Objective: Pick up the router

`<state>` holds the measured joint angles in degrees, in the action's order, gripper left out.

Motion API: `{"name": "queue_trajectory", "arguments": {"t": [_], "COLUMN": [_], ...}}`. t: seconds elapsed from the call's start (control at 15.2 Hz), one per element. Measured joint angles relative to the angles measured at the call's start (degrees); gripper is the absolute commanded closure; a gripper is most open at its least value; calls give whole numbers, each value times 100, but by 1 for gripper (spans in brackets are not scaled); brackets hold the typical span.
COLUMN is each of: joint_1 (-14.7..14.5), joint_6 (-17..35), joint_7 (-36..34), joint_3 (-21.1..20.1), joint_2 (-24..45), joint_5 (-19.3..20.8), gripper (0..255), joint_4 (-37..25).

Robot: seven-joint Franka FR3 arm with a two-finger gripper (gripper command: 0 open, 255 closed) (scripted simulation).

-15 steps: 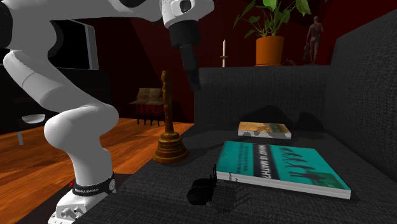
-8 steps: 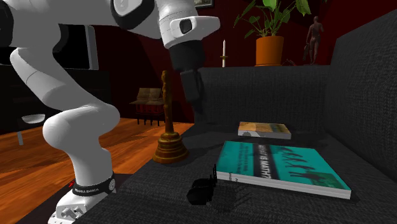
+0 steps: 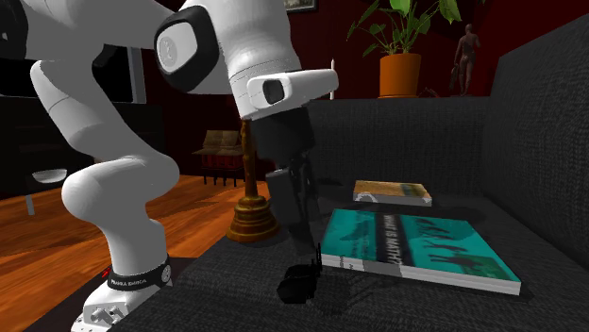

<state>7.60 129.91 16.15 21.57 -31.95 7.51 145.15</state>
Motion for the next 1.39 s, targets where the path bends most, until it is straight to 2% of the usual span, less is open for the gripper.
{"name": "queue_trajectory", "arguments": {"t": [0.59, 0.66, 1.39], "joint_1": [-3, -3, -3], "joint_6": [864, 899, 905], "joint_7": [164, 178, 185], "joint_3": [281, 296, 303], "joint_2": [455, 474, 479], "joint_5": [-19, -21, -22], "gripper": [0, 255, 255], "joint_4": [359, 375, 370]}}
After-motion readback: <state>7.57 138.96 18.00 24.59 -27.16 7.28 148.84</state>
